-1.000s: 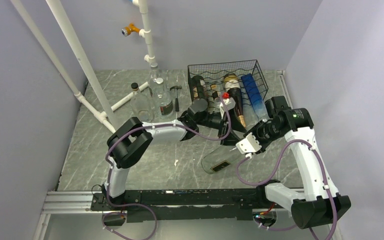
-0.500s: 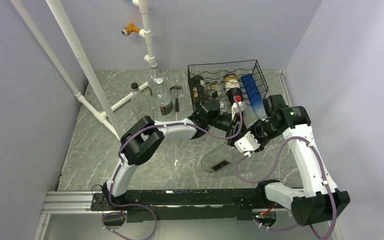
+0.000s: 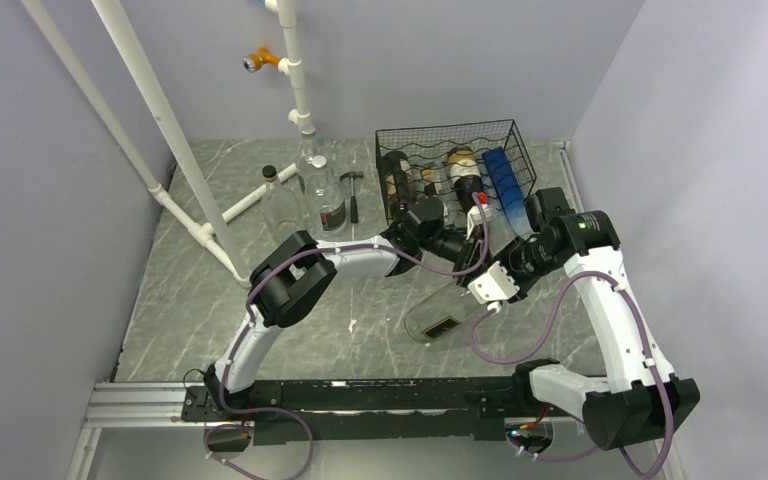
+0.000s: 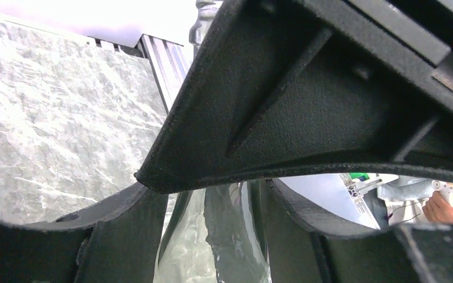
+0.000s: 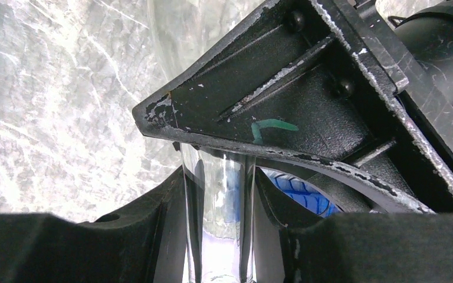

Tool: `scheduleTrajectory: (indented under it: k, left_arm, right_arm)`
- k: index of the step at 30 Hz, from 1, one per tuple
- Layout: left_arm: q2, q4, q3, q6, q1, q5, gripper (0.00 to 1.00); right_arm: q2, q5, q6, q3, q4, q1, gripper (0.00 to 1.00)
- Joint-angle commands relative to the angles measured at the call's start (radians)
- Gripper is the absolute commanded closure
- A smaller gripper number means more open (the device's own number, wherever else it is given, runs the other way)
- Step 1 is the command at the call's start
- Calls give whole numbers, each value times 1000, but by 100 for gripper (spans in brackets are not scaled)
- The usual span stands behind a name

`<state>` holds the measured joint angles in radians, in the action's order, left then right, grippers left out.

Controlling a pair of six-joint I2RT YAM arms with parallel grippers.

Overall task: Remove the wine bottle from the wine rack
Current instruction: Pick up the wine bottle from the center of the board.

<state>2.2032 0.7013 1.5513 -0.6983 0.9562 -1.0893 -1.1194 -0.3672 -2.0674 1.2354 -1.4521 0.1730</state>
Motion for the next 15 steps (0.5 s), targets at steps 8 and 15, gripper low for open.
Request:
scheduleTrajectory:
  k: [8, 15]
  left_arm:
    - [-39, 71, 8, -16, -11, -17, 100]
    - [-116, 118, -77, 10, -44, 26, 100]
  right_arm:
    - [25, -126, -30, 55, 48, 3, 73]
    - [34, -154, -24, 61, 27, 3, 27]
